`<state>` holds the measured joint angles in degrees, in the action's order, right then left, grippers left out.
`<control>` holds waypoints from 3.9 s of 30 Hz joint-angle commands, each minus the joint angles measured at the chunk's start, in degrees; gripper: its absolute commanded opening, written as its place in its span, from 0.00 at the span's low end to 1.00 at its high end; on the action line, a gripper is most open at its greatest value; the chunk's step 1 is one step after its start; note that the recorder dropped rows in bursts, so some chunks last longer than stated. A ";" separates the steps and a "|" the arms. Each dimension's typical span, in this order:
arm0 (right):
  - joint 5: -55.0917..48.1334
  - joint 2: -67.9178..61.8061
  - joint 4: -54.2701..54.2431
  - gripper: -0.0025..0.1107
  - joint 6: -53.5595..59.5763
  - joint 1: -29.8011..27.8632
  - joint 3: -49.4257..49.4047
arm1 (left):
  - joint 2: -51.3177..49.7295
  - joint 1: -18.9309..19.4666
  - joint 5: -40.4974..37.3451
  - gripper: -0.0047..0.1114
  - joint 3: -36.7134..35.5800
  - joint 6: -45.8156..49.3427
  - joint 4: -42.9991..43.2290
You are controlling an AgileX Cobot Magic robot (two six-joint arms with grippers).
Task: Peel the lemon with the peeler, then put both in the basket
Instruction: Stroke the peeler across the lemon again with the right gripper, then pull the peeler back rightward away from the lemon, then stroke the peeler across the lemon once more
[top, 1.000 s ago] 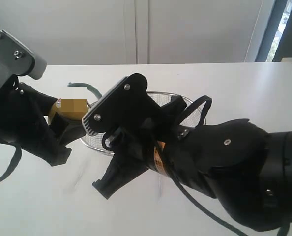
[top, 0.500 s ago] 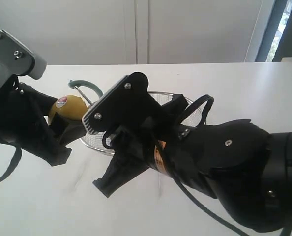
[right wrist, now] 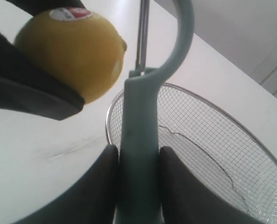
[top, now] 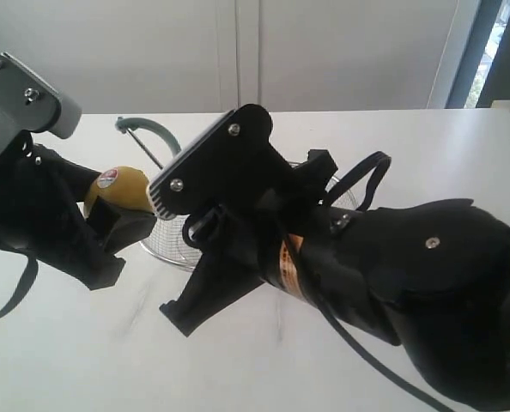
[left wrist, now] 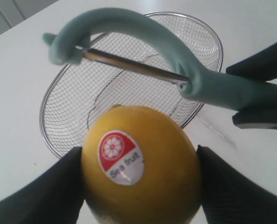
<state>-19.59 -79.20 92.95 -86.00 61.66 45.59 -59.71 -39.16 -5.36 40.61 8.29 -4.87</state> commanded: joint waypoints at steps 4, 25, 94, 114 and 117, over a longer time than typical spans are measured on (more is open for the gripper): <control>-5.95 -0.35 -0.86 0.02 -1.01 1.16 -2.00 | 0.41 0.23 0.96 0.04 0.66 -0.59 -0.60; -1.63 -2.25 0.05 0.02 -3.18 1.28 -0.94 | 0.41 0.23 0.96 0.04 0.66 -0.59 -0.60; -5.63 -6.38 7.00 0.02 -14.73 2.34 1.17 | 0.41 0.23 0.96 0.04 0.66 -0.59 -0.60; -11.76 -4.23 7.00 0.02 -13.97 7.23 1.17 | 0.41 0.23 0.96 0.04 0.66 -0.59 -0.60; -14.32 -4.23 7.00 0.02 -12.70 7.59 1.17 | 0.41 0.23 0.96 0.04 0.66 -0.59 -0.60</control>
<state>-31.81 -84.14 98.81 -99.83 68.73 46.34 -59.71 -39.04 -4.87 40.70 8.17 -4.87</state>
